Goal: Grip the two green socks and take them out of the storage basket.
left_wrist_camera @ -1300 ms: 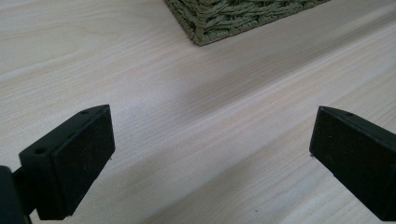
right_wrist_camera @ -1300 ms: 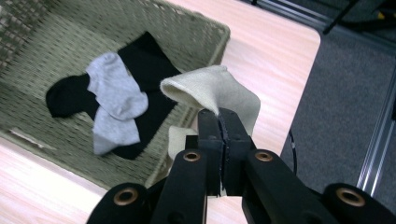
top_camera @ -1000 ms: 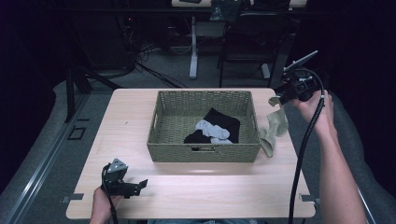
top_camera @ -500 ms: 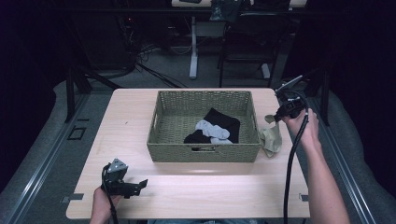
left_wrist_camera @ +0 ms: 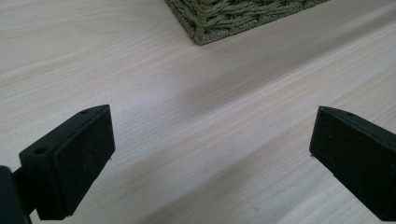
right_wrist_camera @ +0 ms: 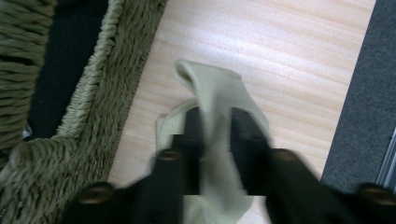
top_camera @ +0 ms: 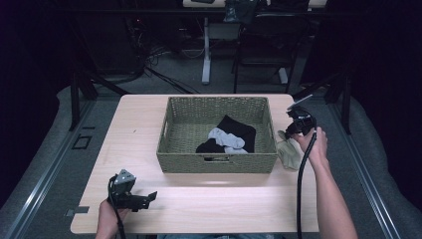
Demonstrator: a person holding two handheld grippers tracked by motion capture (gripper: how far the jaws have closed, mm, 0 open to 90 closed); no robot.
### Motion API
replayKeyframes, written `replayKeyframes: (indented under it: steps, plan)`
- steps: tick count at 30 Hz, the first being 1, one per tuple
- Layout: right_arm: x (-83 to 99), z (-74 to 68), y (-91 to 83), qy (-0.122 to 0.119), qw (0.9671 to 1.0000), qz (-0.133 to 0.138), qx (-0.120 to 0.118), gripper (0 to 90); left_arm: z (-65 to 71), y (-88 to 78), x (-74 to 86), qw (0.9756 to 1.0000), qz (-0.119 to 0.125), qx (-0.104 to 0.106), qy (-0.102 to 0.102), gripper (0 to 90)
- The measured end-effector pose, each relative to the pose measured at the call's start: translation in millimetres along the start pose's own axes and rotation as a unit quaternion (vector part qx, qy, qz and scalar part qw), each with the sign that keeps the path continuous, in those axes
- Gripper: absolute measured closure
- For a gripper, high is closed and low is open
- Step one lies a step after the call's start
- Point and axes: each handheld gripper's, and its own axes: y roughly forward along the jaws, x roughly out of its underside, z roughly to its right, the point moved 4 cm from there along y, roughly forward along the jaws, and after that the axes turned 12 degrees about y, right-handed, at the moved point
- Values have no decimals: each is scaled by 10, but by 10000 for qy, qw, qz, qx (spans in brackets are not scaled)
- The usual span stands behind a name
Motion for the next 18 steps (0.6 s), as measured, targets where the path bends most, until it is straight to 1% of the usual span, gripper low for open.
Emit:
replayKeyframes:
  steps: [1,4,5,7,9,11,13,14,16,17,18]
  plan:
    - [11,-3,-28,-12,10000,41,11,572,-2,3,-1,10000,-3,-7,0,2]
    - [41,5,-152,-37,9996,264,-23,459,14,8,-9,10000,0,-19,0,1]
    - [59,4,-196,-34,9994,342,-37,437,16,5,-11,10000,-4,7,25,1]
    - [114,-4,-296,-80,9987,492,-81,394,19,-4,-8,10000,9,-14,22,1]
    - [200,-21,-383,-140,9981,581,-172,332,18,-11,-4,10000,19,-49,-2,2]
    - [311,-29,-456,-252,9974,658,-171,279,12,-11,-4,10000,15,-17,13,2]
    - [404,-26,-503,-304,9968,709,-193,239,15,-1,-7,10000,19,-40,-4,1]
    - [457,-20,-522,-344,9965,715,-244,221,16,1,-8,10000,2,-14,-11,1]
    - [563,-12,-548,-341,9957,793,-326,178,17,6,-10,10000,-1,8,-11,2]
    - [616,-16,-554,-323,9951,837,-419,165,17,7,-12,10000,3,10,-7,2]
    - [673,-12,-560,-334,9949,839,-444,159,18,7,-12,10000,4,8,-5,2]
